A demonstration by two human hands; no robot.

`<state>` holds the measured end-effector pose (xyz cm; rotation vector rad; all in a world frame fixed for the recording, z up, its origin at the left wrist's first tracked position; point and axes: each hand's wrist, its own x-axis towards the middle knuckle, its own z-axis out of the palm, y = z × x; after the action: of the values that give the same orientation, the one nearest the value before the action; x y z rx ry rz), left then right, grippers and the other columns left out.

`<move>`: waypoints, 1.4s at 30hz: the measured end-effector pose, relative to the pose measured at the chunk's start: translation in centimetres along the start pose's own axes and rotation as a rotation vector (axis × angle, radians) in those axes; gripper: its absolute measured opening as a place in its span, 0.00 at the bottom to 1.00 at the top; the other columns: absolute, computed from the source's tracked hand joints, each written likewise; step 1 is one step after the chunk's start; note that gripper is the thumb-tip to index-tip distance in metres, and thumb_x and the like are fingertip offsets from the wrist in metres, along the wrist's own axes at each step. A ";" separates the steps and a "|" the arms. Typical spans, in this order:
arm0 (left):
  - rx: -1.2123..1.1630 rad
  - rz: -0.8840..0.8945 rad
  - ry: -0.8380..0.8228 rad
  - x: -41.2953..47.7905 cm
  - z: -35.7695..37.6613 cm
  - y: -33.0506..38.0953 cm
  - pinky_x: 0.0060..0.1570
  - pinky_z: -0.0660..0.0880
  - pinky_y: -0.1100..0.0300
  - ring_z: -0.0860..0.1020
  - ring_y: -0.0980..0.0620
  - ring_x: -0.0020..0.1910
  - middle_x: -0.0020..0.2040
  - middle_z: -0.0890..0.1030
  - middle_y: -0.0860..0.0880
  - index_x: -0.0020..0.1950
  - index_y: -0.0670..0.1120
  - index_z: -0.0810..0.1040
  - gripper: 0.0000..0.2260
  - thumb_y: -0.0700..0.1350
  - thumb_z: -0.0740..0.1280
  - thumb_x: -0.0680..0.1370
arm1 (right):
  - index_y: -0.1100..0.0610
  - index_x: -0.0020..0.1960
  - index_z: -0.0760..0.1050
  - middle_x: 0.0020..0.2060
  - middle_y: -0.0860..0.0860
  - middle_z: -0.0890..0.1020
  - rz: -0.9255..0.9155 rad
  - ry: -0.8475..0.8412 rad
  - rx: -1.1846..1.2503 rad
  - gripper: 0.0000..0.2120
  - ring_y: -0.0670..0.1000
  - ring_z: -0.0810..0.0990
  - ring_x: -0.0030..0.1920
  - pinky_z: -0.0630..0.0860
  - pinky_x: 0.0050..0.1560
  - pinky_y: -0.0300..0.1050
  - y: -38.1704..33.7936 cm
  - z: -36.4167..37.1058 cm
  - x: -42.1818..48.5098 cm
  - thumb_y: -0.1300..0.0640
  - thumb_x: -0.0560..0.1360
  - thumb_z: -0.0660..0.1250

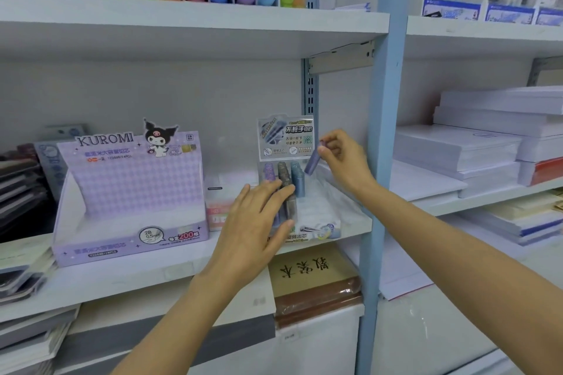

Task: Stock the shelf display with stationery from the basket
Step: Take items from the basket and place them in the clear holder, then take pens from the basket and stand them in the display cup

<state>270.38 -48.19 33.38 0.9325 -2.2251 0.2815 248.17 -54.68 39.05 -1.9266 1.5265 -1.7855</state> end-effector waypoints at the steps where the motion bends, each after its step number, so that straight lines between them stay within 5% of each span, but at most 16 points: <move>1: -0.004 0.005 0.004 0.0 0.0 -0.1 0.76 0.44 0.58 0.59 0.55 0.76 0.75 0.65 0.52 0.76 0.52 0.62 0.23 0.54 0.59 0.82 | 0.62 0.55 0.74 0.44 0.54 0.79 0.010 -0.018 -0.034 0.06 0.49 0.77 0.43 0.74 0.44 0.35 0.4 0.6 0.3 0.63 0.78 0.65; 13: -0.015 0.020 0.021 0.1 0.5 -0.5 0.76 0.52 0.50 0.62 0.54 0.74 0.73 0.68 0.51 0.76 0.51 0.64 0.23 0.54 0.57 0.81 | 0.60 0.54 0.75 0.44 0.54 0.80 -0.010 -0.280 -0.251 0.06 0.52 0.77 0.45 0.71 0.46 0.41 2.1 1.8 2.3 0.64 0.77 0.67; 18: -0.010 0.015 0.012 0.0 0.5 -0.4 0.76 0.52 0.48 0.61 0.53 0.75 0.73 0.67 0.51 0.76 0.51 0.64 0.23 0.55 0.55 0.81 | 0.58 0.51 0.78 0.42 0.52 0.81 0.001 -0.162 -0.238 0.05 0.46 0.75 0.39 0.69 0.44 0.39 2.8 2.6 2.0 0.63 0.76 0.69; 24: -0.034 -0.004 -0.003 -0.1 0.3 0.0 0.77 0.49 0.50 0.57 0.55 0.76 0.76 0.64 0.52 0.77 0.52 0.60 0.23 0.52 0.59 0.82 | 0.59 0.58 0.81 0.56 0.57 0.80 0.100 -0.287 -0.319 0.11 0.54 0.78 0.53 0.72 0.54 0.42 2.6 1.9 1.7 0.58 0.80 0.64; 28: -0.052 -0.021 0.048 -1.9 -0.1 0.6 0.77 0.48 0.55 0.54 0.54 0.77 0.79 0.56 0.50 0.79 0.50 0.55 0.27 0.51 0.60 0.82 | 0.59 0.61 0.78 0.53 0.53 0.79 -0.048 -0.111 -0.173 0.12 0.49 0.77 0.49 0.69 0.45 0.31 -0.3 0.3 -2.5 0.58 0.80 0.63; 31: -0.044 -0.052 0.231 -6.5 0.7 0.4 0.72 0.60 0.55 0.65 0.48 0.72 0.73 0.67 0.44 0.74 0.44 0.66 0.22 0.43 0.62 0.79 | 0.56 0.55 0.78 0.47 0.51 0.80 -0.206 -0.050 0.054 0.08 0.50 0.78 0.45 0.73 0.46 0.35 -2.7 -0.3 -8.3 0.59 0.80 0.61; 33: -0.047 -0.133 0.300 -11.0 2.4 0.3 0.68 0.61 0.57 0.68 0.46 0.68 0.69 0.71 0.43 0.69 0.43 0.71 0.19 0.41 0.62 0.77 | 0.55 0.53 0.78 0.42 0.49 0.80 -0.229 -0.185 0.185 0.07 0.50 0.79 0.41 0.76 0.43 0.42 -3.4 0.4 -13.2 0.58 0.80 0.61; 36: -0.102 -0.315 0.187 -19.1 5.9 0.2 0.63 0.63 0.58 0.71 0.45 0.62 0.64 0.73 0.43 0.64 0.42 0.74 0.16 0.41 0.60 0.77 | 0.56 0.50 0.79 0.42 0.49 0.81 -0.224 -0.447 0.210 0.08 0.50 0.79 0.40 0.76 0.39 0.42 -2.6 3.4 -21.0 0.57 0.79 0.61; 40: -0.159 -0.493 -0.192 -30.1 10.7 0.3 0.56 0.70 0.51 0.75 0.41 0.57 0.61 0.76 0.42 0.61 0.41 0.77 0.13 0.38 0.64 0.78 | 0.58 0.52 0.79 0.45 0.50 0.82 -0.032 -0.839 0.132 0.07 0.45 0.78 0.42 0.72 0.42 0.33 2.6 8.8 -30.3 0.59 0.79 0.64; 42: -0.162 -0.596 -0.450 -34.8 12.7 0.5 0.60 0.69 0.49 0.73 0.40 0.63 0.66 0.73 0.42 0.66 0.41 0.74 0.15 0.38 0.64 0.79 | 0.59 0.56 0.78 0.49 0.51 0.81 0.064 -1.040 0.031 0.08 0.48 0.78 0.44 0.71 0.44 0.34 6.7 10.9 -34.8 0.59 0.79 0.64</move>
<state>280.72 -34.53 0.53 1.6251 -2.1776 -0.4131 259.68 -39.47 7.25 -2.1659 1.1037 -0.5251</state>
